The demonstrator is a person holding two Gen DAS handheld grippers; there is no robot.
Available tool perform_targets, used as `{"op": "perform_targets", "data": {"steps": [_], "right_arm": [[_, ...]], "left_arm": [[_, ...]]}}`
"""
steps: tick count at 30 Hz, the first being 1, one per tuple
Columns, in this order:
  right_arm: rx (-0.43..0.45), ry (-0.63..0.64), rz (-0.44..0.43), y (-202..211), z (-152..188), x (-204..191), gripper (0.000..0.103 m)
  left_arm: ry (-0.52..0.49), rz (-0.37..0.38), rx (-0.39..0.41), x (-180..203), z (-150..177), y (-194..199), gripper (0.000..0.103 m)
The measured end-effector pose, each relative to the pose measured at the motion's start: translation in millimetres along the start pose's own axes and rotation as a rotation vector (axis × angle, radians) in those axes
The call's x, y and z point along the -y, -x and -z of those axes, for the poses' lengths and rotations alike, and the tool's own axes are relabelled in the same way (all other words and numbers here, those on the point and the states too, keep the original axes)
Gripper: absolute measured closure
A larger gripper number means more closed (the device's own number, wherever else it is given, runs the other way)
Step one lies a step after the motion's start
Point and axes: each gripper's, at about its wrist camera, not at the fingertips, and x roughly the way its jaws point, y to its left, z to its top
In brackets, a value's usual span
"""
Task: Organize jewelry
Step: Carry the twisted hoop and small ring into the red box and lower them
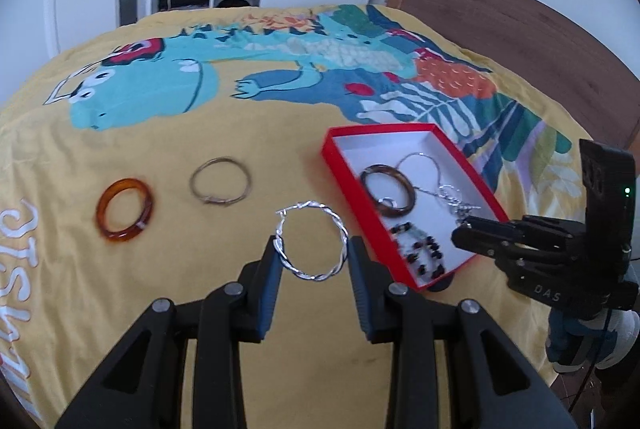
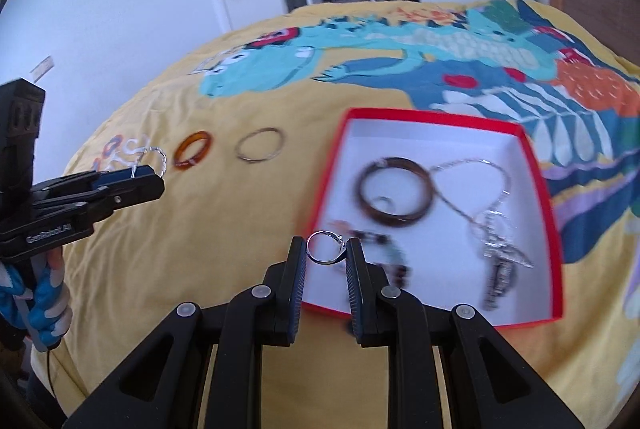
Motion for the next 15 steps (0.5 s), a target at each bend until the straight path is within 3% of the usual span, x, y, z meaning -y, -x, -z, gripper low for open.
{"op": "perform_targets", "data": {"steps": [6,10,15], "right_arm": [[-0.07,-0.059,0.025,-13,5,52,0.083],[-0.108,-0.059,0.022,-26,5,69,0.083],[-0.133,-0.021,0.04,-39,8,77,0.083]], "left_arm": [[-0.075,0.069,-0.073,63,-11,-51,0.072],[-0.108,0.049,-0.123,86,-13,-83,0.072],[-0.095,0.005,-0.179,86,-14,-113,0.072]]}}
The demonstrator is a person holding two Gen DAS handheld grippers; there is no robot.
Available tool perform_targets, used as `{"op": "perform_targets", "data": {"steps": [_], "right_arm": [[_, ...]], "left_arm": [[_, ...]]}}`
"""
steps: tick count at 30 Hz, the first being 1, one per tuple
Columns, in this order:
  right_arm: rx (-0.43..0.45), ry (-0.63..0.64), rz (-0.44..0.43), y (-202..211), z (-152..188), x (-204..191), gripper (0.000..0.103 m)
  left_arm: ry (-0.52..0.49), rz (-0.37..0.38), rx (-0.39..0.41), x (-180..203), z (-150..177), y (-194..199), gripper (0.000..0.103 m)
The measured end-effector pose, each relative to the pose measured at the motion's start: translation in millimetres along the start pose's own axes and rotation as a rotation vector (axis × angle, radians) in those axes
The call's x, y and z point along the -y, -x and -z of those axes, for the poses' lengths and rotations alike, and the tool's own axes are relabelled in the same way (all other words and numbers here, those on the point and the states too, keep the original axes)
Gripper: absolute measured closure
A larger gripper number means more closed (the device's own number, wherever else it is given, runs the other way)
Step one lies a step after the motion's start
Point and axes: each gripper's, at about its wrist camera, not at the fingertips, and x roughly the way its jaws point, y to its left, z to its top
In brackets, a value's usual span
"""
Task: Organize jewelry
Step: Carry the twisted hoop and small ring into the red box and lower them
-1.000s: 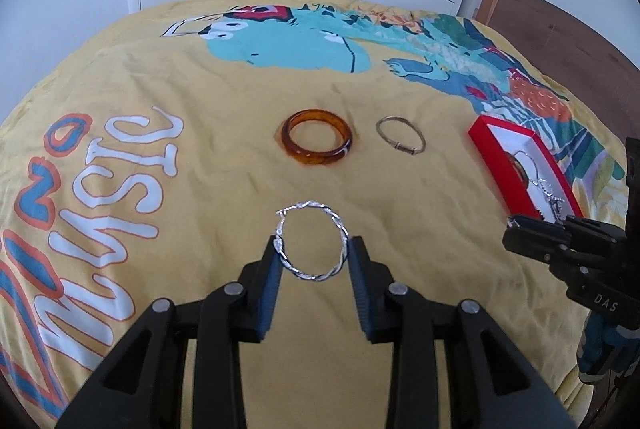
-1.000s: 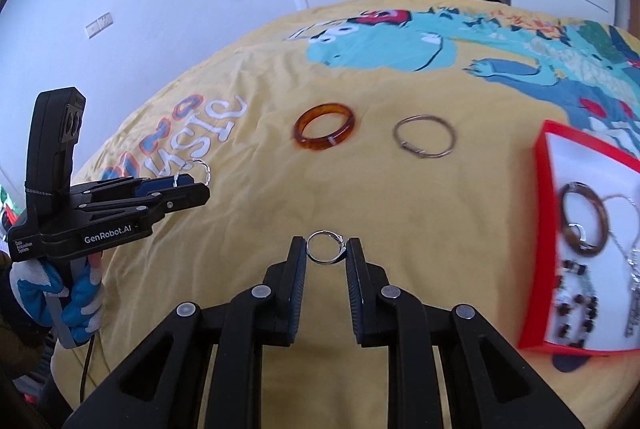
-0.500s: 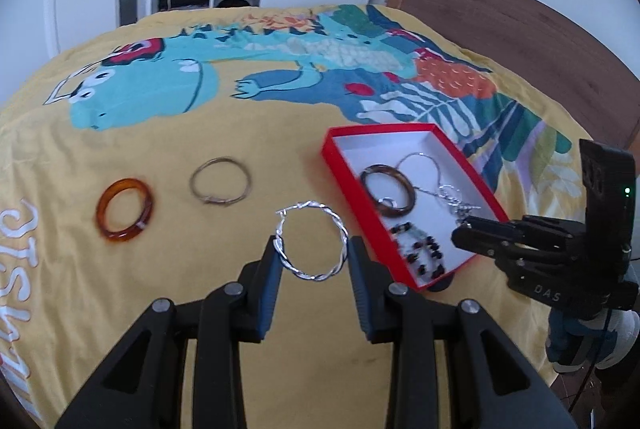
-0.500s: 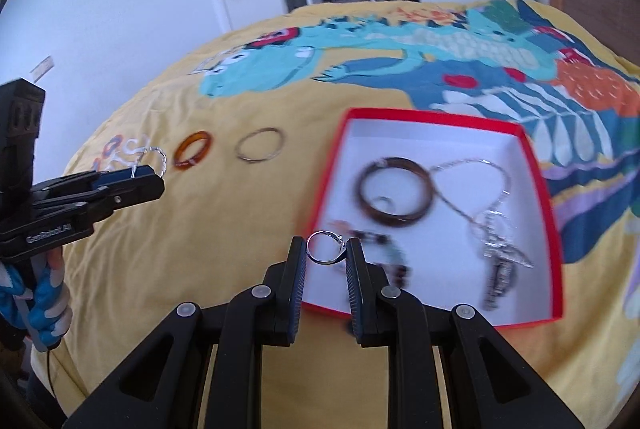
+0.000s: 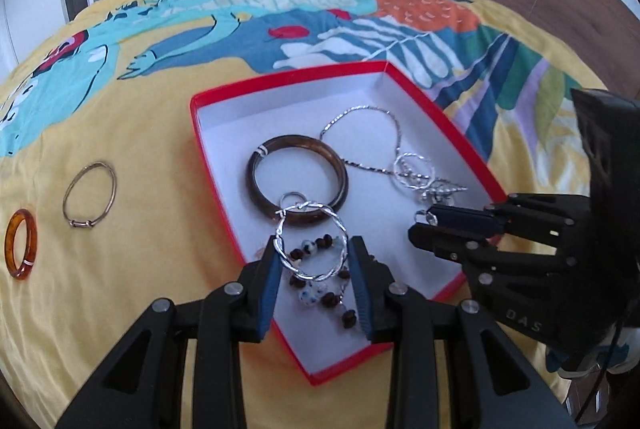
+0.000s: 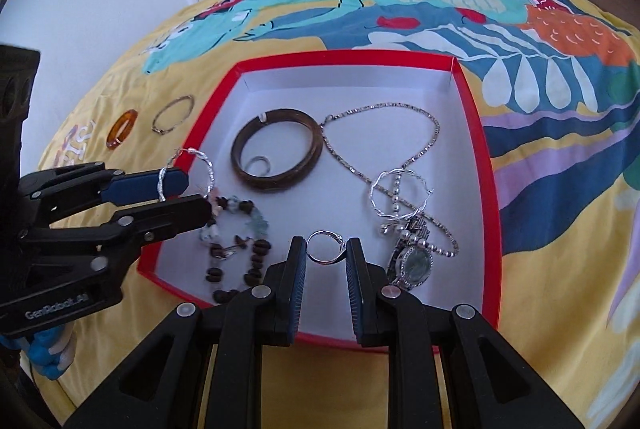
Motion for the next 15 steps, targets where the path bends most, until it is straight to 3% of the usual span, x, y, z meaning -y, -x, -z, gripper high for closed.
{"op": "perform_targets", "data": {"steps": [9,15], "right_arm": [[-0.028,0.058,0.0,-11,1,6,0.083],[-0.048,0.085,0.009,-10,0,7,0.084]], "left_arm": [[-0.049,-0.053,-0.049,8,1,-22,0.072],[-0.046,-0.05,-0.06,7,1,-22,0.071]]}}
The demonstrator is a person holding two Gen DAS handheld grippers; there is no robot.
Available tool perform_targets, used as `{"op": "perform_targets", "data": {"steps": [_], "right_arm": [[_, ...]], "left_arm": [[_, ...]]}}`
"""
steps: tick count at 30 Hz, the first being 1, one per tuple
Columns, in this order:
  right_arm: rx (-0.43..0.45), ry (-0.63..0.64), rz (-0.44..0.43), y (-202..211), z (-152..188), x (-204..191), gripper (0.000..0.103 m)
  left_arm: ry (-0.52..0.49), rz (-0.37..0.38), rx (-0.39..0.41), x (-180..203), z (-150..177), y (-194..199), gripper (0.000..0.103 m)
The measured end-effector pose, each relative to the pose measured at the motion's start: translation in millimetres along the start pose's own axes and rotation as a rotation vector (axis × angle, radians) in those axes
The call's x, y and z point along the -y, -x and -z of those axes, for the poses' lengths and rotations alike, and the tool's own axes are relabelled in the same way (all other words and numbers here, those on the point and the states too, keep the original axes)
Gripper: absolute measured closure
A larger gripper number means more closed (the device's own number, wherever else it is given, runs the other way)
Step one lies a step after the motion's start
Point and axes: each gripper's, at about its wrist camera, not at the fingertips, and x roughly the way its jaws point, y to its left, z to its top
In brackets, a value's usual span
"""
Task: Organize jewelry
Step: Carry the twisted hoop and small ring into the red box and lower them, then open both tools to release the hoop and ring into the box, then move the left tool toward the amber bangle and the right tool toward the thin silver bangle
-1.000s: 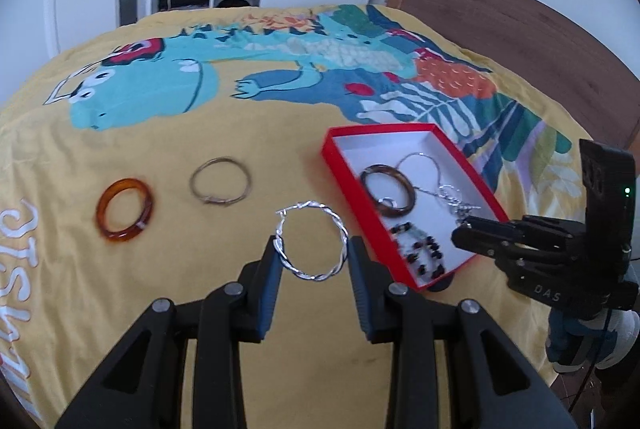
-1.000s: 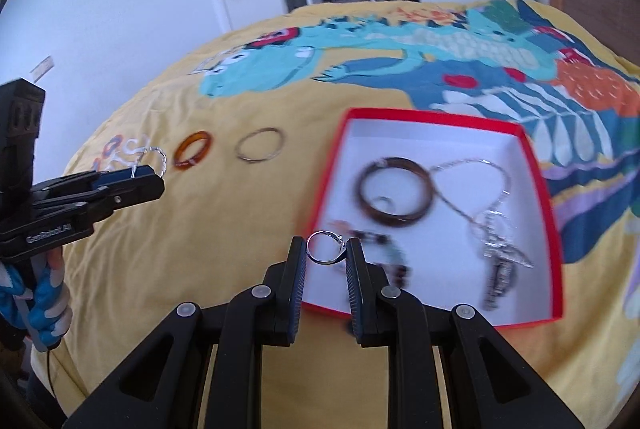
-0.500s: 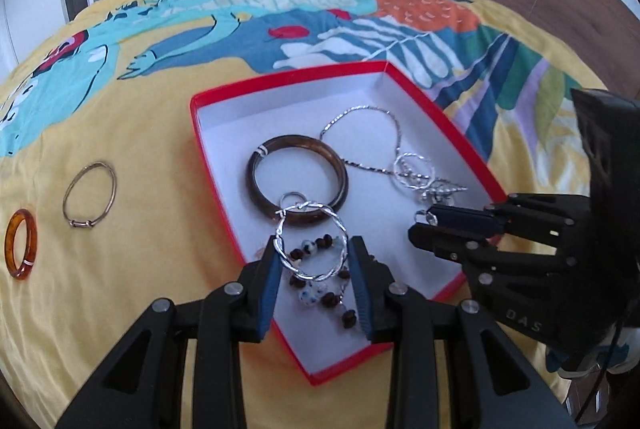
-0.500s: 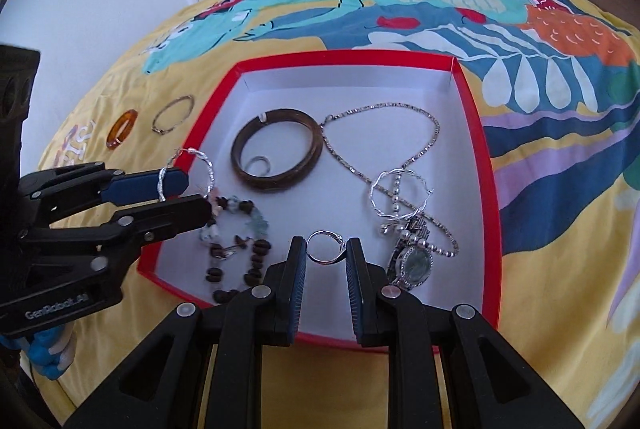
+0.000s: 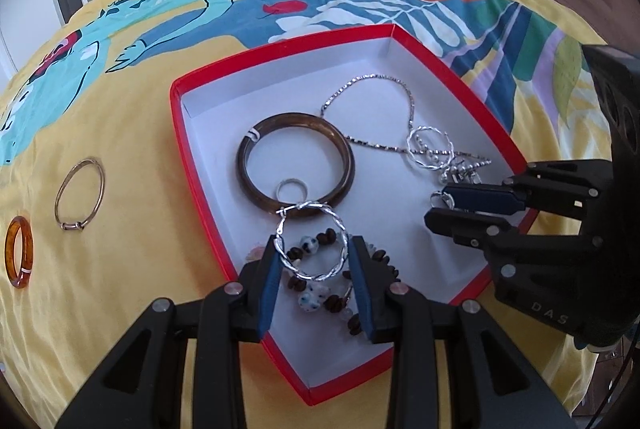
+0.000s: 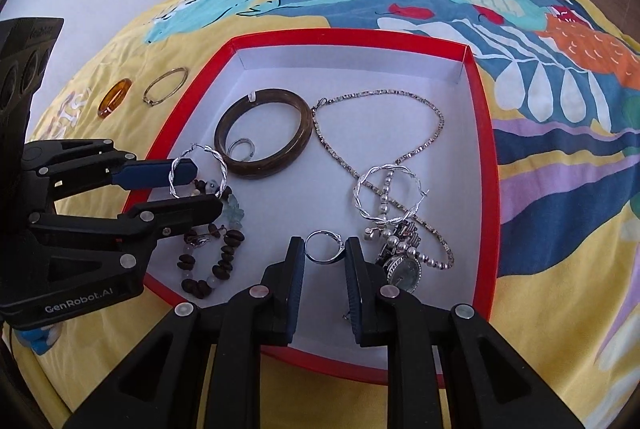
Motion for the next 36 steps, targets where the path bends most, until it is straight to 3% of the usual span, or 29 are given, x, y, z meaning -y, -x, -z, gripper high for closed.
{"op": "perform_targets", "data": {"steps": [11,14,19,27,36], "right_arm": [[-0.014,-0.024,0.024,6,7,5,0.081],[-0.006,-0.051,0.037,13,9,9,0.072],[0.021,-0.079,0.066,34,16,14,0.07],[0.115,-0.162,0.119,86,21,16,0.063],[0.202,-0.242,0.154,162,53,-1,0.058]], "left_arm": [[-0.004,-0.001,-0.01,6,2,5,0.071],[-0.003,-0.002,-0.005,8,3,11,0.07],[-0.007,-0.003,0.03,12,2,28,0.064],[-0.012,-0.005,0.103,19,1,74,0.064],[-0.004,-0.059,0.225,22,27,154,0.064]]}}
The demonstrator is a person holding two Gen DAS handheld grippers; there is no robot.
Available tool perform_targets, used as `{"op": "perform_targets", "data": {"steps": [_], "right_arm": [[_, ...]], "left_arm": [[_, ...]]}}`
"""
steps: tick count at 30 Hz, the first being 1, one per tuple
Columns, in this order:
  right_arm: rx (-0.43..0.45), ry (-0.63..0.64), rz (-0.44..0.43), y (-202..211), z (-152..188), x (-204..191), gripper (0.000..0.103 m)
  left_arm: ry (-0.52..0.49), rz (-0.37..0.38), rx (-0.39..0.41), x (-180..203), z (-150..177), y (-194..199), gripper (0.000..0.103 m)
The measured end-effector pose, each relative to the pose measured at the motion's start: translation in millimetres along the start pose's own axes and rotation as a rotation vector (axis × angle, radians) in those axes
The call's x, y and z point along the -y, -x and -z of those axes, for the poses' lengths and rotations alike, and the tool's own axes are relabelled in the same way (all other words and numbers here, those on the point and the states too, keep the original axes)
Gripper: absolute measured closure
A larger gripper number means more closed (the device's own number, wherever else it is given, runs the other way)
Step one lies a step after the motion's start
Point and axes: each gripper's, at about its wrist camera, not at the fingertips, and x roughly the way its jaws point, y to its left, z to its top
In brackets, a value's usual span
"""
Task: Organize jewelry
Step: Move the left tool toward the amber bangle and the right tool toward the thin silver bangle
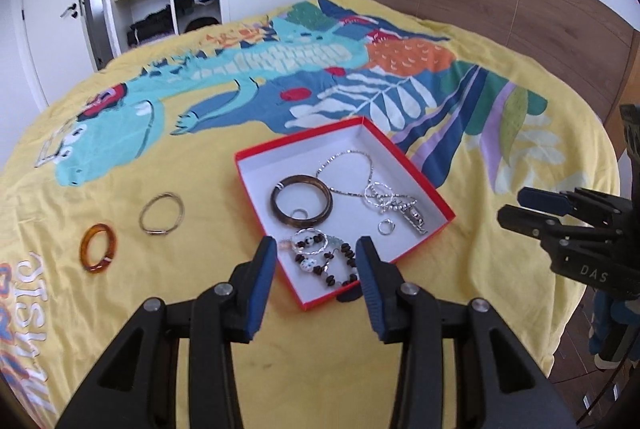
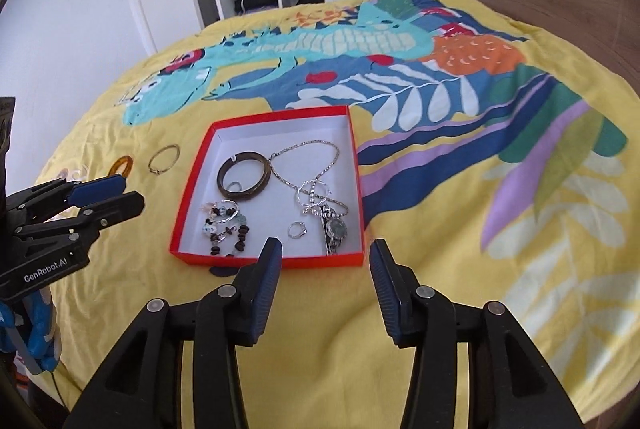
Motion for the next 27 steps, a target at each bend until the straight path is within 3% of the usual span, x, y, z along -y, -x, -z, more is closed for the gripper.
{"op": "perform_targets", "data": {"steps": [15,27], "right_arm": [[0.102,-0.002,-0.017,113,43,-45,0.055],[0.132,0.046,-0.047,143,57,-97,0.053]], "left_arm": [[0.009,-0.139,0.156,-10,47,144,0.064],[0.066,-0.214,0.187,-51,83,195,0.064]]}}
